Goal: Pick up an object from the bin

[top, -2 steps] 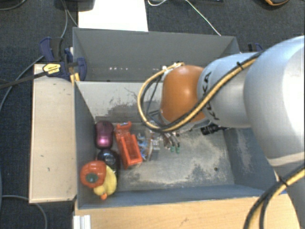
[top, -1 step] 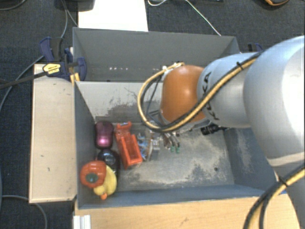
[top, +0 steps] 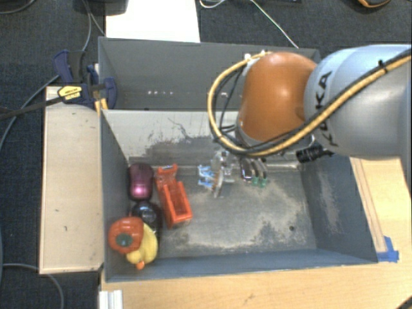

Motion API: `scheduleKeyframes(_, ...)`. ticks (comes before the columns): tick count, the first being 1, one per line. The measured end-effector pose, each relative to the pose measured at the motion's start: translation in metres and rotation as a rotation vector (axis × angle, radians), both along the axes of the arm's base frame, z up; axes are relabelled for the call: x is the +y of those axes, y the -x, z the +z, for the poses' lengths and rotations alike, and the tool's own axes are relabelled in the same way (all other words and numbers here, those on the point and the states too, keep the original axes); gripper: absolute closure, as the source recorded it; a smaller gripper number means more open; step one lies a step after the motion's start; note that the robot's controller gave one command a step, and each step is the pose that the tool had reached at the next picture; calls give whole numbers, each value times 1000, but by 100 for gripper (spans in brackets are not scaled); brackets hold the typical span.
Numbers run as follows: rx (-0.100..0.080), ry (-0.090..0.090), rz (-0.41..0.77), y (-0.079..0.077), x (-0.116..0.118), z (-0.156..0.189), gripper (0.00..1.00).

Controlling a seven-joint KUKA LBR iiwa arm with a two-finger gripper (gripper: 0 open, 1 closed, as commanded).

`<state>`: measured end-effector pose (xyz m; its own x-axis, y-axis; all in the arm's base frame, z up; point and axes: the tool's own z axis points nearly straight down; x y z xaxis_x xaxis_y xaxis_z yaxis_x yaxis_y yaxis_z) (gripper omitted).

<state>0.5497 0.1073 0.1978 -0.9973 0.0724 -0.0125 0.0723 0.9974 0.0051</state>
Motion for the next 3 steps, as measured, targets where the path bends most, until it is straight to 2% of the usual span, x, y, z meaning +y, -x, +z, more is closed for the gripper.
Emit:
scheduleKeyframes(1,-4,-1,0,-3,-1,1,100)
scheduleKeyframes(2,-4,-1,3,6,19,42,100)
scheduleKeyframes(3,-5,0,39,-9,-12,153,100)
